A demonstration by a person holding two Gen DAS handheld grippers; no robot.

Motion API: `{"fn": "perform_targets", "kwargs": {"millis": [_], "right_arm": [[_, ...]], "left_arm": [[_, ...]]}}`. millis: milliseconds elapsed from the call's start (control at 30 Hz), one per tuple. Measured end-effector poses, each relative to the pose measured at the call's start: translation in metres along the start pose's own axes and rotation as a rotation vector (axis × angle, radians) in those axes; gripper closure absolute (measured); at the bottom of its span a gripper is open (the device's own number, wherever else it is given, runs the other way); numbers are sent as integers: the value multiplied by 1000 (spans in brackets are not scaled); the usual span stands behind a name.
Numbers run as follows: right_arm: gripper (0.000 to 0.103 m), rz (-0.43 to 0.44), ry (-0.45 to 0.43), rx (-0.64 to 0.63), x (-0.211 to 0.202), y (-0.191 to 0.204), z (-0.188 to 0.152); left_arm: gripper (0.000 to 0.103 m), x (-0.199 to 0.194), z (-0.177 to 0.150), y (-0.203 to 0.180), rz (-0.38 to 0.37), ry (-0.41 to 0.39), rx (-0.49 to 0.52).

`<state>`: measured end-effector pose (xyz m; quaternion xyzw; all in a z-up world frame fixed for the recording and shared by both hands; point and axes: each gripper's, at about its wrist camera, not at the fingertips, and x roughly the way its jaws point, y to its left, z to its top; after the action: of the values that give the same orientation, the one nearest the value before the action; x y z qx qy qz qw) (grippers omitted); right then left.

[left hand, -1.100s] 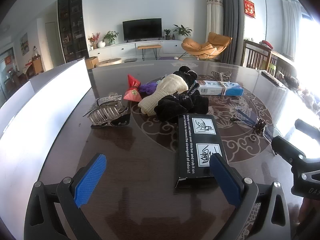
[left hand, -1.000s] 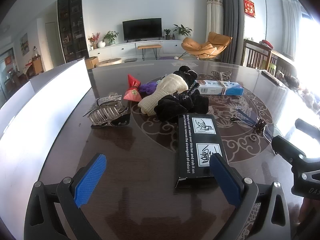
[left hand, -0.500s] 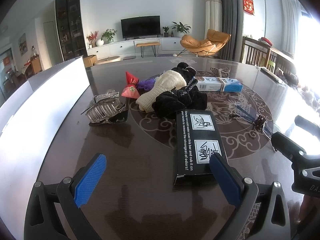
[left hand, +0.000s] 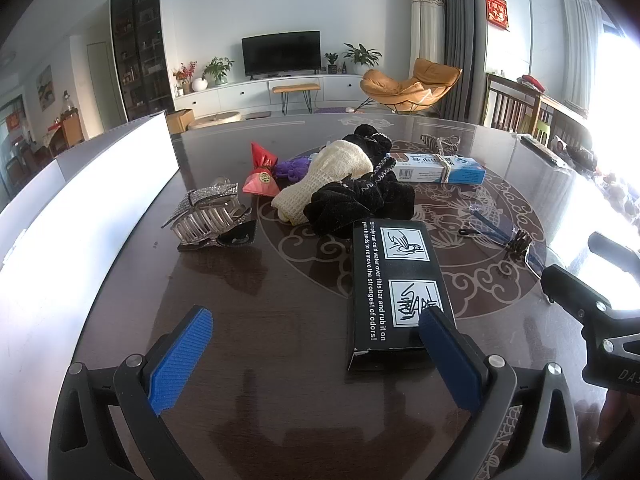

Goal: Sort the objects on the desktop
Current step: 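Move the left tool toward the black soap-bar box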

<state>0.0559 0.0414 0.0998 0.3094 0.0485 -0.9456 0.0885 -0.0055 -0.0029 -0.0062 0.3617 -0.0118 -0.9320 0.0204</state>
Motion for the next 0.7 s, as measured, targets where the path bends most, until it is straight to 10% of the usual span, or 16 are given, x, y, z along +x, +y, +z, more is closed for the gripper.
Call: {"fn": "perform_targets", "kwargs": {"millis": [700], "right_arm": [[0,0,14,1,4,1,-1]], "left_arm": [[0,-1,-2,-1,-11,2,-2]]}}
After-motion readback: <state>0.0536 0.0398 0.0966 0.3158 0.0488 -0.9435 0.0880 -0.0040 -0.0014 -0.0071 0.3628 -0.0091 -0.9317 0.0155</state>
